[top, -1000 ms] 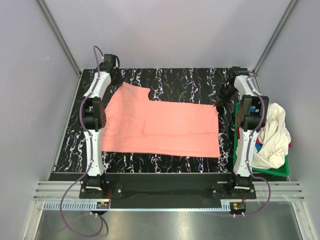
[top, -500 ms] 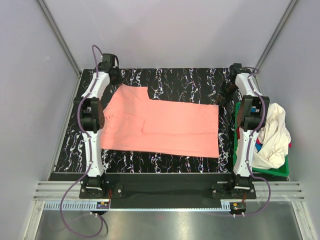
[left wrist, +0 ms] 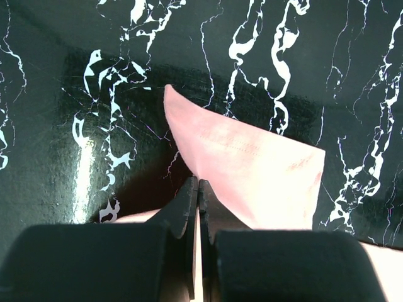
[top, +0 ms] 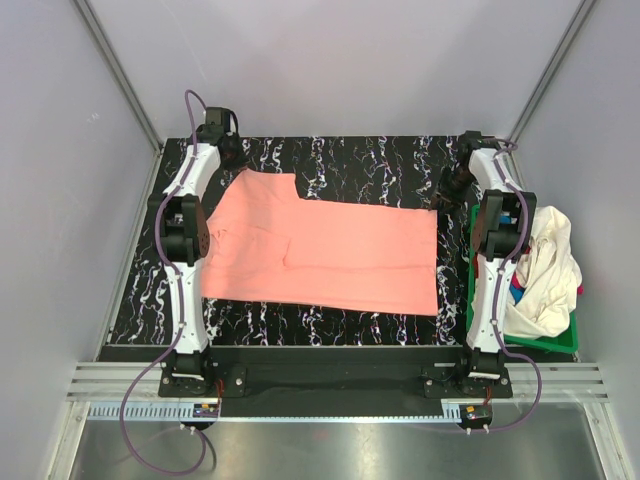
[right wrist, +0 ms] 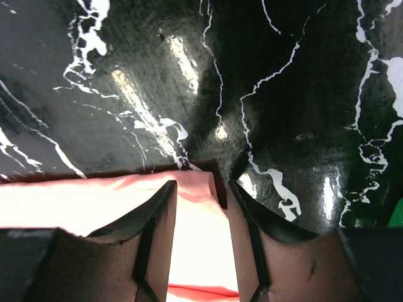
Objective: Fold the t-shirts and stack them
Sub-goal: Fold the tshirt
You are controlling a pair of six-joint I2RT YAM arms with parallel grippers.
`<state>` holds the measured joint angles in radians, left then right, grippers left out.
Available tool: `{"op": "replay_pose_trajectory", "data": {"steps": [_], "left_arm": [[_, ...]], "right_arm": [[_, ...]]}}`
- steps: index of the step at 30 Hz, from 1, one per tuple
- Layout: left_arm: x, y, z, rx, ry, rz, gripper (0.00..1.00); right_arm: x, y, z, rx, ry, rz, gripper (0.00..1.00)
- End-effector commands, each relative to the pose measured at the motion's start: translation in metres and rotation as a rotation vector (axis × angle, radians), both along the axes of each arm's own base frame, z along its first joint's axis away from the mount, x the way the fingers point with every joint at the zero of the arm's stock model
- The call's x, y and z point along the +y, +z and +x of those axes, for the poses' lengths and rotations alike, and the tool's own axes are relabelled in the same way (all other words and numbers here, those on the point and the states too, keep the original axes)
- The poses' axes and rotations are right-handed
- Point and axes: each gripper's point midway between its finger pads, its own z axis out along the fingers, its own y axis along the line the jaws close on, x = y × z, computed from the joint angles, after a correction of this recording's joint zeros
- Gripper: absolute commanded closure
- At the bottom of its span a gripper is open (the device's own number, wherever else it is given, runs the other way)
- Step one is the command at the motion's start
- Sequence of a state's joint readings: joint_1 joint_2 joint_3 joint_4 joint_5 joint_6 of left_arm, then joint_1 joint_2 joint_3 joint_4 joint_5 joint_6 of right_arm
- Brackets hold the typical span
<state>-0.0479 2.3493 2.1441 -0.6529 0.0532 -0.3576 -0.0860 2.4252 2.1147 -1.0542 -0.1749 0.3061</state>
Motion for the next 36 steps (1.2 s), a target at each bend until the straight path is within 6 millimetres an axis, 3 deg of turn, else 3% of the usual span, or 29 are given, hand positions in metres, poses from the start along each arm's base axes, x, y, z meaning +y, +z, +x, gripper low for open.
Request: {"op": "replay_pose_trajectory", "data": {"steps": [1, 6, 9, 15, 18, 20, 27, 36], "left_arm": [[-0.008, 0.025, 0.009, -0.078, -0.033, -0.013, 1.0], [-0.009, 0.028, 0.01, -0.085, -0.043, -0.007, 1.0], [-0.009, 0.028, 0.01, -0.085, -0.047, -0.006, 1.0], [-0.009, 0.03, 0.009, -0.09, -0.058, -0.008, 1.0], [-0.011, 0.033, 0.007, -0.095, -0.066, -0.016, 1.0], [-0.012, 0.042, 0.007, -0.118, -0.07, -0.019, 1.0], [-0.009, 0.043, -0.006, -0.097, -0.067, -0.011, 1.0], [0.02, 0.048, -0.029, -0.075, 0.003, 0.047, 1.0]], "right_arm": [[-0.006, -0.005, 0.004, 0.004, 0.008, -0.018, 0.56], [-0.007, -0.012, 0.005, 0.016, 0.015, -0.023, 0.6], [-0.008, -0.011, 0.008, 0.002, 0.018, -0.031, 0.69], [-0.006, 0.007, 0.017, -0.048, 0.024, -0.019, 0.94], [-0.007, 0.022, 0.015, -0.066, 0.015, -0.025, 0.99], [-0.007, 0.03, 0.011, -0.067, 0.0, -0.03, 0.99], [-0.007, 0.056, -0.005, -0.092, -0.017, -0.04, 1.0], [-0.011, 0.06, -0.025, -0.06, -0.037, -0.067, 1.0]]}}
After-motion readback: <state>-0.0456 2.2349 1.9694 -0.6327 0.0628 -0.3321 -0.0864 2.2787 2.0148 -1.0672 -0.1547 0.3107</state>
